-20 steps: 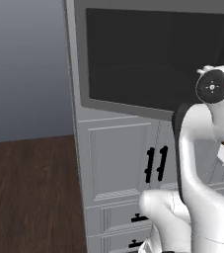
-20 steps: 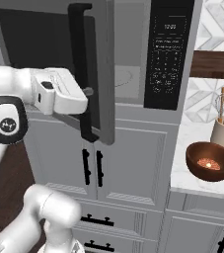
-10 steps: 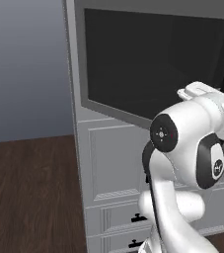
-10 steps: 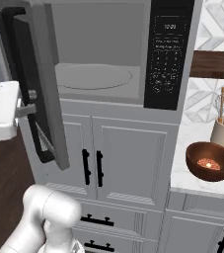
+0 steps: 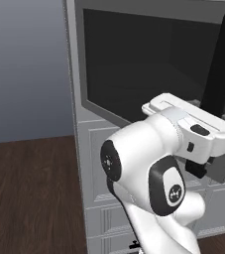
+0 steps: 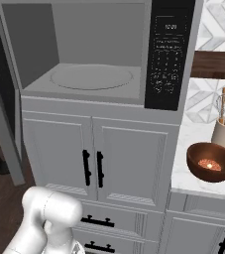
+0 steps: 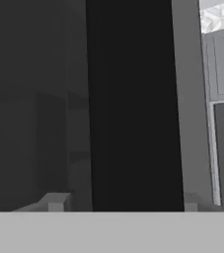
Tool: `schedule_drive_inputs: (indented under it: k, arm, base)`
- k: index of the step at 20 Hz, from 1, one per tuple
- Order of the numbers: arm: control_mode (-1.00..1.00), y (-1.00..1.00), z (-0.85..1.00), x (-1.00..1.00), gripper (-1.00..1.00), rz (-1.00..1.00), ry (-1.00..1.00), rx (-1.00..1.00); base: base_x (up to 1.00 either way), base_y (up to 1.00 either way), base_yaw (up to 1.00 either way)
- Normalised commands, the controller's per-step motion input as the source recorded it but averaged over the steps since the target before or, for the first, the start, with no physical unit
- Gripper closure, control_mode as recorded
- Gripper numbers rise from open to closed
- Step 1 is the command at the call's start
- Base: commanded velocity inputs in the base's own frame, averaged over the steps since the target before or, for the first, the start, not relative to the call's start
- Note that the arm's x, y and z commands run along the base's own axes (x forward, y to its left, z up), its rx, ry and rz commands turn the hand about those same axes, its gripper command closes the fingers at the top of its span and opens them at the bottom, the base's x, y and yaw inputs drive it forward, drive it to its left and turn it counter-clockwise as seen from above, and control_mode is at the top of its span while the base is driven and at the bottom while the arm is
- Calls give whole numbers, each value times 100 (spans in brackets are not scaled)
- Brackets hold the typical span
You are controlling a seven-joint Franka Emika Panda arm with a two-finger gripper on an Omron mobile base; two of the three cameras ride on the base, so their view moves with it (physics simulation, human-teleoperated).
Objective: Open the microwave, place the bowl with waffle inside the microwave, then close the microwave door and turn it on.
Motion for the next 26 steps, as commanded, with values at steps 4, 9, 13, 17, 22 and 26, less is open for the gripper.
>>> schedule_drive_inputs:
  k: [4,9,13,17,22,26]
  arm:
    - [-100,2,0,3,-100,0,2,0]
    - [-100,0,-1,0,-100,0,5,0]
    - [-100,-2,0,-17,-100,-6,14,0]
    - [-100,-6,-1,-54,-100,-22,5,0]
    - [-100,1,-1,-60,-100,-12,0,0]
    - [-100,21,-2,-3,-100,11,0,0]
  base:
    - [0,0,0]
    - [0,0,0]
    - [0,0,0]
    - [0,0,0]
    - [0,0,0]
    - [0,0,0]
